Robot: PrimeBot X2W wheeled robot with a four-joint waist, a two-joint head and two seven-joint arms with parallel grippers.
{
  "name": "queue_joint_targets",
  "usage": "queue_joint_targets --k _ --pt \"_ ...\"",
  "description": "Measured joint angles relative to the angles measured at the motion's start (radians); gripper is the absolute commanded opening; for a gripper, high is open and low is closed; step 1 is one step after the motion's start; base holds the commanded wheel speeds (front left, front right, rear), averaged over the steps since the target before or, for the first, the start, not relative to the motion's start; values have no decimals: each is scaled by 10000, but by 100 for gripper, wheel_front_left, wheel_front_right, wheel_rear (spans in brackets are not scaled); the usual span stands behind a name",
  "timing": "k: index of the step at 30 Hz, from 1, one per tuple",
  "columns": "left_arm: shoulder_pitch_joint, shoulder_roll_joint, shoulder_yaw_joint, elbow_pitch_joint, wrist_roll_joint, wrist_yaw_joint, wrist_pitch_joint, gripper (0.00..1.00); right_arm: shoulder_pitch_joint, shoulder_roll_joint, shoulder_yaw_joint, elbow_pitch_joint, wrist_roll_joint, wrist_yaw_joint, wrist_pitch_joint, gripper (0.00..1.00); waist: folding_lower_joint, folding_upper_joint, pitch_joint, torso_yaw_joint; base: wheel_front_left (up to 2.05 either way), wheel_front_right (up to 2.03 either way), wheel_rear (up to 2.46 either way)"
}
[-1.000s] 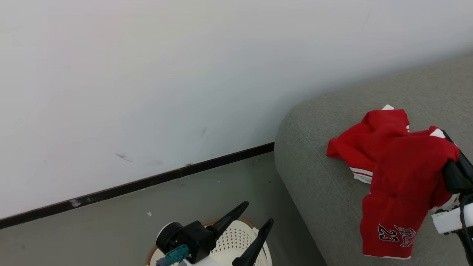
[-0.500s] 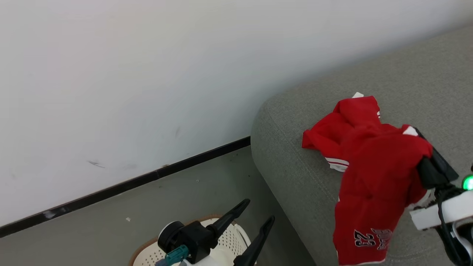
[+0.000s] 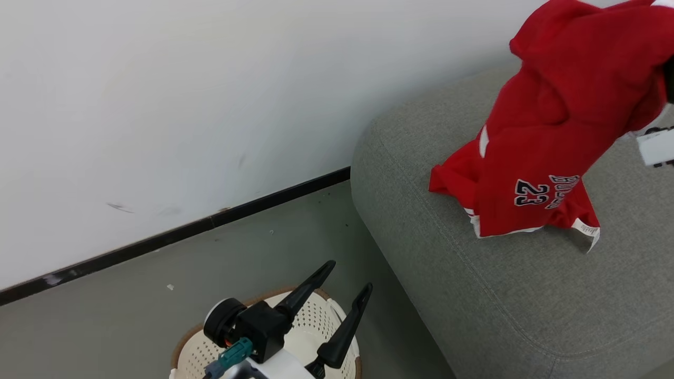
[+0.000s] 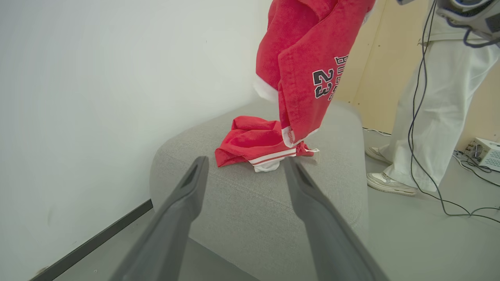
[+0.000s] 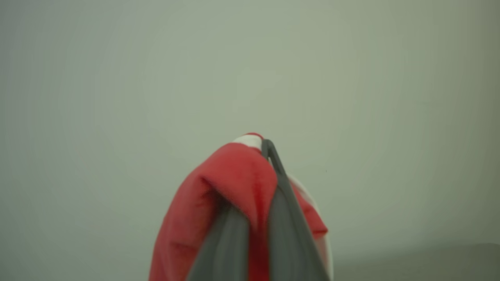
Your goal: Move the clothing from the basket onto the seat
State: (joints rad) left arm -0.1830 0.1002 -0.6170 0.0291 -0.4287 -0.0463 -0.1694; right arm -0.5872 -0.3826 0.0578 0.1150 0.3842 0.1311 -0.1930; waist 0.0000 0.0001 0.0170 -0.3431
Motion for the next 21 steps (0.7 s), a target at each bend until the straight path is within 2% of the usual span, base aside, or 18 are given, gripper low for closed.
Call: queue_joint_targets --k 8,17,21 --pt "-467 40 42 -424 265 174 159 100 -954 -351 -1049 1722 -234 0 84 0 0 0 596 194 0 0 0" --pt "-1021 109 -240 -857 558 159 545 100 -1001 -978 -2449 3227 -660 -2 21 0 0 0 1292 368 0 0 0" --pt "-1251 102 -330 -1016 652 155 685 100 -981 -941 -2801 3808 -794 0 -155 0 0 0 1599 432 0 0 0"
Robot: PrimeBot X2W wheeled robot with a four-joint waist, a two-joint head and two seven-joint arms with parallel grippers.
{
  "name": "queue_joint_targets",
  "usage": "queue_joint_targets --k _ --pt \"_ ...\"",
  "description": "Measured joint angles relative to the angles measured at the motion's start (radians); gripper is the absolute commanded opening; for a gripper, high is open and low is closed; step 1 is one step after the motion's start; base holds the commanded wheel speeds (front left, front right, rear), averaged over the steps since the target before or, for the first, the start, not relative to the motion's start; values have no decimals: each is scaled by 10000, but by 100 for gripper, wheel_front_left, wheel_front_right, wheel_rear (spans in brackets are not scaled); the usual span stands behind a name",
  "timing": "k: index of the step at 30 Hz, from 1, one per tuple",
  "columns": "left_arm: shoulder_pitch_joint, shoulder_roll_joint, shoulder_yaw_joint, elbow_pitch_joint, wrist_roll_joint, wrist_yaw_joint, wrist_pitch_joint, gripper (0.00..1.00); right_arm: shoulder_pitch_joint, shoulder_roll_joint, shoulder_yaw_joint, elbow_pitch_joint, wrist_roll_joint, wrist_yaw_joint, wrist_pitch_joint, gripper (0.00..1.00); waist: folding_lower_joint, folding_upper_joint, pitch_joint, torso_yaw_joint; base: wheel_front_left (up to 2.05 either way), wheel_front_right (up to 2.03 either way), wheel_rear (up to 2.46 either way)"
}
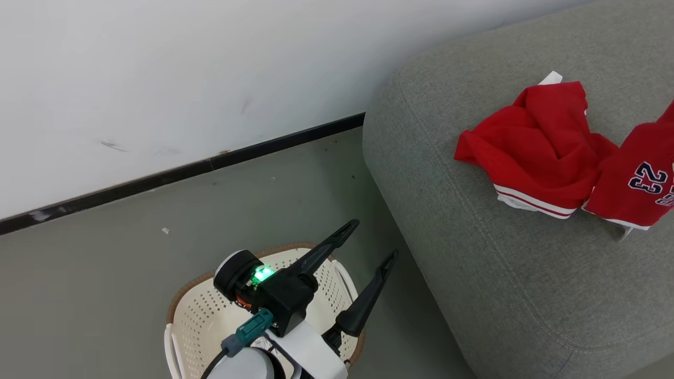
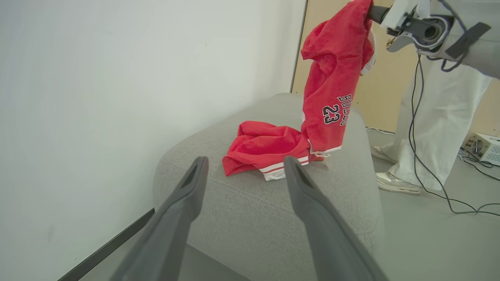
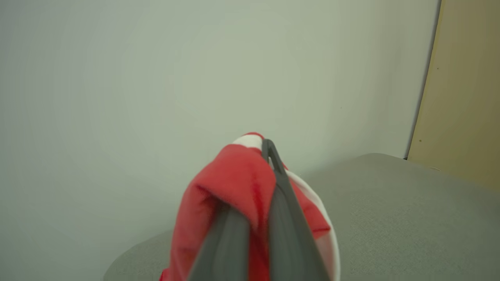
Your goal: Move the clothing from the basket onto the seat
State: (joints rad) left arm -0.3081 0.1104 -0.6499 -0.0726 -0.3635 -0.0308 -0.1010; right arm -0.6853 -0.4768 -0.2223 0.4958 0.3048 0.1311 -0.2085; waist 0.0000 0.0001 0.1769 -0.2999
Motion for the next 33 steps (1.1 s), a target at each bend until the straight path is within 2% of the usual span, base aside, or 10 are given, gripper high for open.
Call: queue_joint_targets --k 5,8,17,28,29,30,31,33 --pt "-151 -13 -111 -132 48 -84 125 100 118 546 -58 704 -232 0 -128 0 0 0 396 85 0 0 0" --pt "-178 6 -136 -165 63 -86 215 100 292 976 -433 1287 -240 0 -238 0 0 0 629 143 0 0 0" --pt "-599 100 -151 -334 314 -165 311 100 463 1622 -924 2351 -604 0 -380 0 0 0 1262 366 0 0 0" --pt "-993 105 -203 -345 372 -261 324 100 456 1929 -673 2746 -685 0 -387 0 0 -1 1832 571 0 0 0" --pt "-1001 121 -196 -337 405 -263 316 100 455 1956 -598 2740 -679 0 -391 2 0 0 1868 565 0 0 0" --pt "-1011 144 -188 -307 403 -303 290 100 456 2011 -552 2738 -679 0 -391 21 0 0 1878 544 0 0 0" --pt "-1033 159 -186 -263 403 -347 288 100 465 2077 -512 2715 -675 0 -391 32 0 -1 1872 524 0 0 0" --pt "-1103 153 -188 -213 403 -347 274 100 488 2109 -449 2550 -625 0 -391 46 0 -1 1849 484 0 0 0"
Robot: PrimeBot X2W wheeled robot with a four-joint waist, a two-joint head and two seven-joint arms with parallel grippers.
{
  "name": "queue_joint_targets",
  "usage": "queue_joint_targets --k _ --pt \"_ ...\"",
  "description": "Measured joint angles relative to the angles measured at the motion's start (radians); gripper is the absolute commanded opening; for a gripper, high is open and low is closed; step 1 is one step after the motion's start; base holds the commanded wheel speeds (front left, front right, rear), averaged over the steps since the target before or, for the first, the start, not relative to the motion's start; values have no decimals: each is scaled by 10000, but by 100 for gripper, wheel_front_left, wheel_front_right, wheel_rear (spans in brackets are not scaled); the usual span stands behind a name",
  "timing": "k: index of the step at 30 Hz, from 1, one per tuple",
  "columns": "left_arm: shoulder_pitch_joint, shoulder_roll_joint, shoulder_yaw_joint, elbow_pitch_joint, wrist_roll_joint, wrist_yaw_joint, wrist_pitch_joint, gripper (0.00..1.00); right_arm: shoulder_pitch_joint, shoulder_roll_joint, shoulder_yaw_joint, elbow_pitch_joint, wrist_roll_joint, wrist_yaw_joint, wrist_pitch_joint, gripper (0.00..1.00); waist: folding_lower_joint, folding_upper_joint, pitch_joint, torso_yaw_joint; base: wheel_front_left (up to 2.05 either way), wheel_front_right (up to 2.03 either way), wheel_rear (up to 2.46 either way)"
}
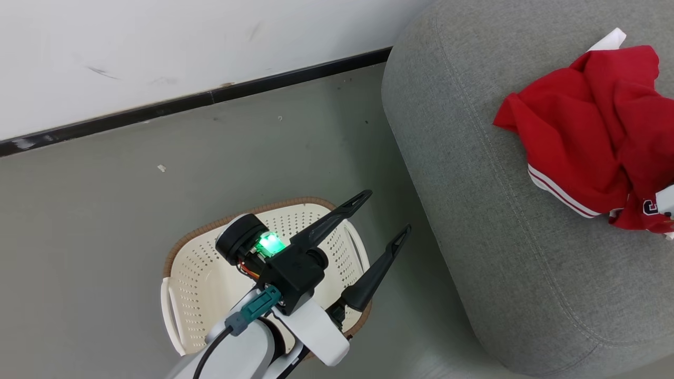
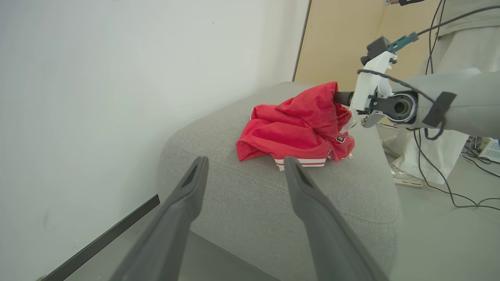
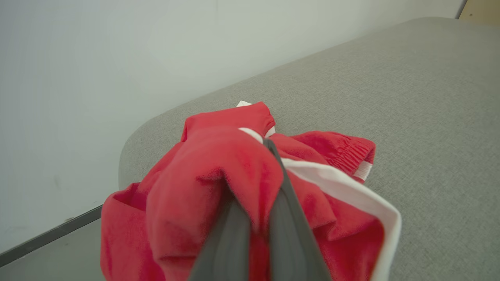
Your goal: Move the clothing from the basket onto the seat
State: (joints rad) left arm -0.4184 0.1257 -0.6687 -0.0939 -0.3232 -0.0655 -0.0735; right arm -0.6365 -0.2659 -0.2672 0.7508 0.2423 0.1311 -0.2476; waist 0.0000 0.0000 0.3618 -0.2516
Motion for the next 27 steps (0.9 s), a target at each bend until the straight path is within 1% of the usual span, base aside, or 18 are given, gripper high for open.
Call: queue_joint_targets --k 1,2,3,4,5,13,20,24,27 --pt "-19 -2 4 21 0 -2 -58 100 15 -21 77 -79 61 0 0 58 0 0 -15 -22 0 0 0" --pt "-22 -2 8 42 0 -2 -84 100 63 -38 173 -201 73 -2 0 73 0 0 -30 -45 0 0 0" --pt "-22 -4 12 77 -4 -2 -86 100 167 -36 244 -370 92 -2 0 92 0 0 -48 -70 0 0 0" --pt "-22 -4 19 102 -13 -2 -107 100 241 -29 313 -470 121 0 0 92 0 0 -68 -96 0 0 0" --pt "-22 -2 25 113 -13 -2 -151 100 351 -31 372 -625 136 -2 0 100 0 0 -87 -124 0 0 0" --pt "-19 -13 63 259 -107 -73 -226 100 1100 -268 1183 -1352 132 0 -2 100 0 0 -240 -404 0 0 0" --pt "4 23 171 445 -203 -73 -295 100 1830 -328 1471 -2307 132 0 -4 100 0 0 -385 -673 0 0 0" --pt "30 73 412 523 -276 -59 -357 100 2231 -439 1511 -2894 132 4 -4 100 0 0 -481 -816 0 0 0" --pt "169 123 608 600 -387 36 -472 100 2459 -514 1549 -3342 90 4 -4 100 0 0 -570 -901 0 0 0"
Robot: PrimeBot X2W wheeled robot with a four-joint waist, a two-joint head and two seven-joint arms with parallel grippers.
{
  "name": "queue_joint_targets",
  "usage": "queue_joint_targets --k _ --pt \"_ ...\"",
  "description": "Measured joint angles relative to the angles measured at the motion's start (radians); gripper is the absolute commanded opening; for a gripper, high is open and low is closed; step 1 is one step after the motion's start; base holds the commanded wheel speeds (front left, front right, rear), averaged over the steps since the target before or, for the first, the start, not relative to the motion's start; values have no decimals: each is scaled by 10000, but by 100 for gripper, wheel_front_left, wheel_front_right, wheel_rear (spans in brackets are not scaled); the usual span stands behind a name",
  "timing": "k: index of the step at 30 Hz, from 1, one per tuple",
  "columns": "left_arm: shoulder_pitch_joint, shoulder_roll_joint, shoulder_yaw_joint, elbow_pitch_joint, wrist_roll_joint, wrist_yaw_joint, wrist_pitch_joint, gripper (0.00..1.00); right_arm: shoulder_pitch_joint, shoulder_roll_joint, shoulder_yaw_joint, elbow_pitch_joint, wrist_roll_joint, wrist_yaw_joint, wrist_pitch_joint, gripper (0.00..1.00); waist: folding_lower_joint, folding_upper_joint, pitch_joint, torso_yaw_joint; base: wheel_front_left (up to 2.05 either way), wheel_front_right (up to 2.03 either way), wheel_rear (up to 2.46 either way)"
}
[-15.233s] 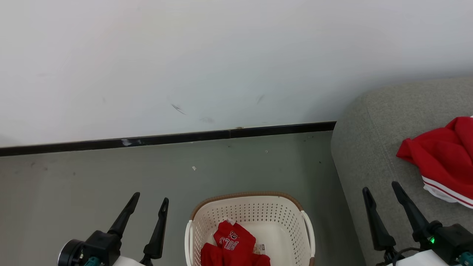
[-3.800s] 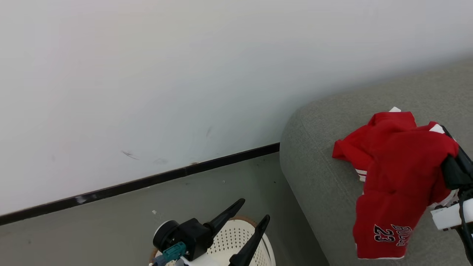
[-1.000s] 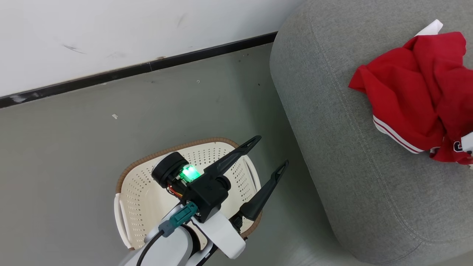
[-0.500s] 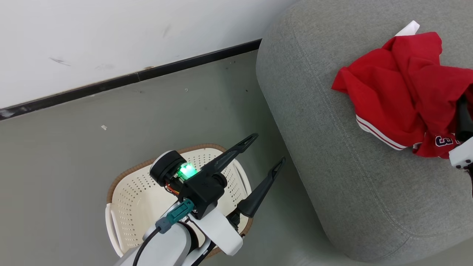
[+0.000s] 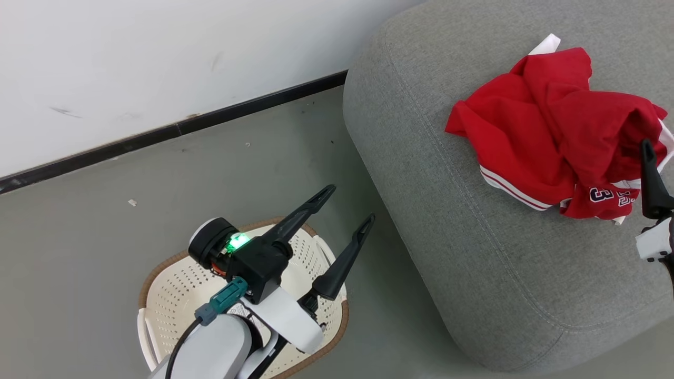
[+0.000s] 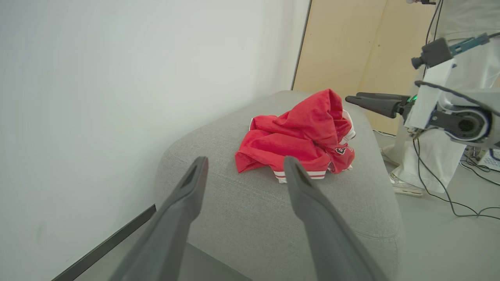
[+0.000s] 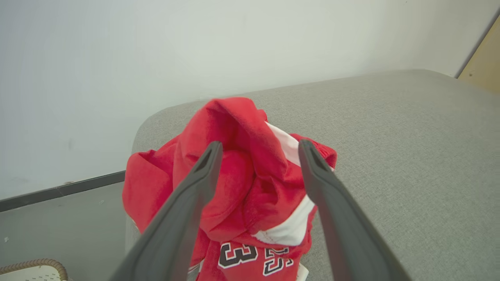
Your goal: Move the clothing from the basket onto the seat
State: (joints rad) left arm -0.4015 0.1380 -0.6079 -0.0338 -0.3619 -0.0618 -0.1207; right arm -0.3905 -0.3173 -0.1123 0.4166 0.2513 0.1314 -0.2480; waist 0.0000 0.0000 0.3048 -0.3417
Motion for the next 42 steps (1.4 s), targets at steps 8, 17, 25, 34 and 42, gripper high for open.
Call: queue_joint_targets --k 8,17,25,34,42 --pt "301 263 617 240 -69 368 -412 100 422 23 222 -1258 -71 0 -4 100 0 1 -321 -62 0 0 0" --pt "955 514 1672 550 -169 1106 -849 100 430 476 855 -2336 -174 0 -46 100 0 0 -695 247 0 0 0" --pt "1825 675 2692 775 -364 1831 -1110 100 421 1108 1728 -2686 -259 0 -71 100 0 0 -1017 767 0 0 0" --pt "2756 794 3551 842 -696 2345 -1244 100 415 1492 2320 -2677 -566 -4 -71 100 0 0 -1383 1474 0 0 0" --pt "3405 731 4109 800 -775 2548 -1275 100 732 1848 2334 -2796 -922 -4 -71 100 0 0 -1802 2072 0 0 0"
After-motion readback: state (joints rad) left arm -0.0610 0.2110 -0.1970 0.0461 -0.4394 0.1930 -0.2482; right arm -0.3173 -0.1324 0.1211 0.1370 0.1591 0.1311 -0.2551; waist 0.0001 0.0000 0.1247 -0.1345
